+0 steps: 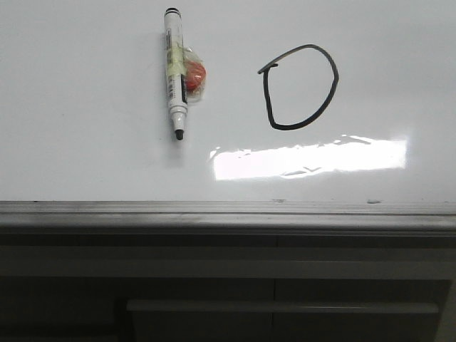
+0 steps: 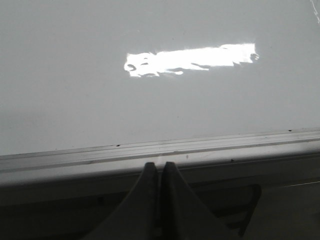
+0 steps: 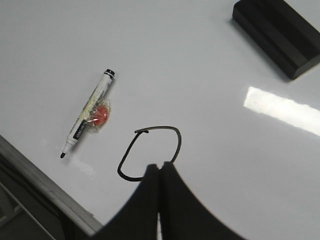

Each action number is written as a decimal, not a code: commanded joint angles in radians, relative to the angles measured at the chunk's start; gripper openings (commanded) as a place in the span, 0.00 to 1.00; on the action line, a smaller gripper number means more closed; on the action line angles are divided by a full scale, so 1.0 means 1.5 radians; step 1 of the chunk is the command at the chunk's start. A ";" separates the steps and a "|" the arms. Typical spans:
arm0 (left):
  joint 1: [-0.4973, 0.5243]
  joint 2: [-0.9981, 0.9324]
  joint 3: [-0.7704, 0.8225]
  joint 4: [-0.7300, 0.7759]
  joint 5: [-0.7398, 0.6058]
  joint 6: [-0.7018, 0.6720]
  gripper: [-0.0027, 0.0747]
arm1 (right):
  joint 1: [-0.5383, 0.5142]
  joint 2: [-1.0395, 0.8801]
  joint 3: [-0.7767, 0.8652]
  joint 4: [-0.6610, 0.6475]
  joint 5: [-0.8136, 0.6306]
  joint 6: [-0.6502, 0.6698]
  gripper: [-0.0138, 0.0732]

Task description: Write number 0 on whiteboard

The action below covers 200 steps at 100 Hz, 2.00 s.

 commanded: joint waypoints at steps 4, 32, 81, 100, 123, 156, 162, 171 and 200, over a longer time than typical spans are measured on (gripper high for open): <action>0.002 -0.019 0.021 -0.011 -0.018 -0.011 0.01 | -0.003 0.001 -0.016 -0.037 -0.028 0.002 0.08; 0.002 -0.019 0.021 -0.011 -0.016 -0.011 0.01 | -0.003 0.001 -0.016 -0.037 -0.028 0.002 0.08; 0.002 -0.019 0.021 -0.011 -0.016 -0.011 0.01 | -0.005 -0.003 -0.002 -0.043 -0.002 0.002 0.08; 0.002 -0.019 0.021 -0.011 -0.016 -0.011 0.01 | -0.090 -0.014 0.072 -0.007 -0.041 0.002 0.08; 0.002 -0.019 0.021 -0.012 -0.016 -0.011 0.01 | -0.312 -0.046 0.166 0.123 -0.294 -0.087 0.08; 0.002 -0.019 0.021 -0.012 -0.016 -0.011 0.01 | -0.653 -0.156 0.383 0.516 -0.594 -0.450 0.08; 0.002 -0.019 0.021 -0.012 -0.016 -0.011 0.01 | -0.692 -0.189 0.439 0.526 -0.646 -0.452 0.08; 0.002 -0.019 0.021 -0.012 -0.016 -0.011 0.01 | -0.749 -0.244 0.497 0.528 -0.669 -0.452 0.08; 0.002 -0.019 0.021 -0.012 -0.016 -0.011 0.01 | -0.867 -0.394 0.546 0.528 -0.491 -0.452 0.08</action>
